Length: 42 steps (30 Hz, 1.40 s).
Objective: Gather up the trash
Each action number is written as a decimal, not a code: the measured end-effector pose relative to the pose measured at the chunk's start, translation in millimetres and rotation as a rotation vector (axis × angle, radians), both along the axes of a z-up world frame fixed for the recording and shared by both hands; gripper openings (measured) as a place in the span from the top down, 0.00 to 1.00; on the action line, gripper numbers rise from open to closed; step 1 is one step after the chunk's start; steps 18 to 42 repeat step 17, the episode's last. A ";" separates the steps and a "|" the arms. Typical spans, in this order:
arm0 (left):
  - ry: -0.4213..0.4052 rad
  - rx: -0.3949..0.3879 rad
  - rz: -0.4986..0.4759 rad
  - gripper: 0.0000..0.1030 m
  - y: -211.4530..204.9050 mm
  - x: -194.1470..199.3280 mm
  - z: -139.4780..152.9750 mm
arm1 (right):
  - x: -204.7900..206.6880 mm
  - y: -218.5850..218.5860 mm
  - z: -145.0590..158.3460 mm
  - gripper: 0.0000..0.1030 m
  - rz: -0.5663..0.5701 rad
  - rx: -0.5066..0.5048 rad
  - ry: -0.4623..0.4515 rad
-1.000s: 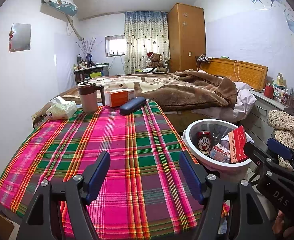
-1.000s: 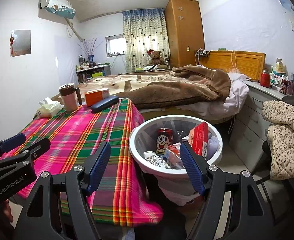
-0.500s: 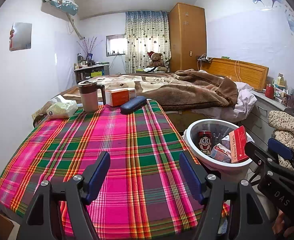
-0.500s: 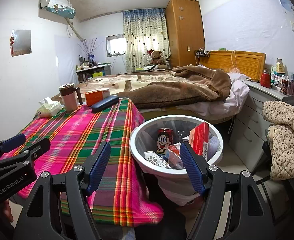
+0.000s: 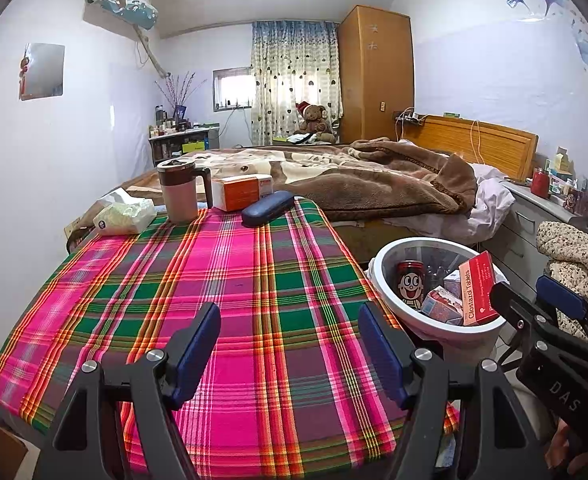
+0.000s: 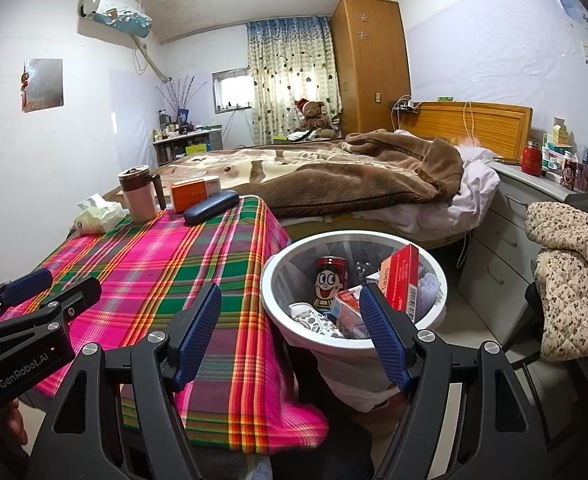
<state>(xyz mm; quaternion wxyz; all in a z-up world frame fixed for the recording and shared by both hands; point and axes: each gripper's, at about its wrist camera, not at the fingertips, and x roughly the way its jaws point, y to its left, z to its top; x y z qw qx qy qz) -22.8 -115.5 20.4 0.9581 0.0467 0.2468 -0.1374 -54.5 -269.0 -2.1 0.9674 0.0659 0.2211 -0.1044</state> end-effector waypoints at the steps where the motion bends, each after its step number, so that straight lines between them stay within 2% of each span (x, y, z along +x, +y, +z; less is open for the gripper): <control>1: 0.001 0.000 0.000 0.31 0.0 0.0 0.0 | -0.2 -0.2 0.4 0.29 -0.001 0.000 0.000; 42: 0.003 -0.002 -0.003 0.31 -1.9 0.0 -2.6 | 0.1 -0.1 0.9 0.29 0.001 0.000 0.002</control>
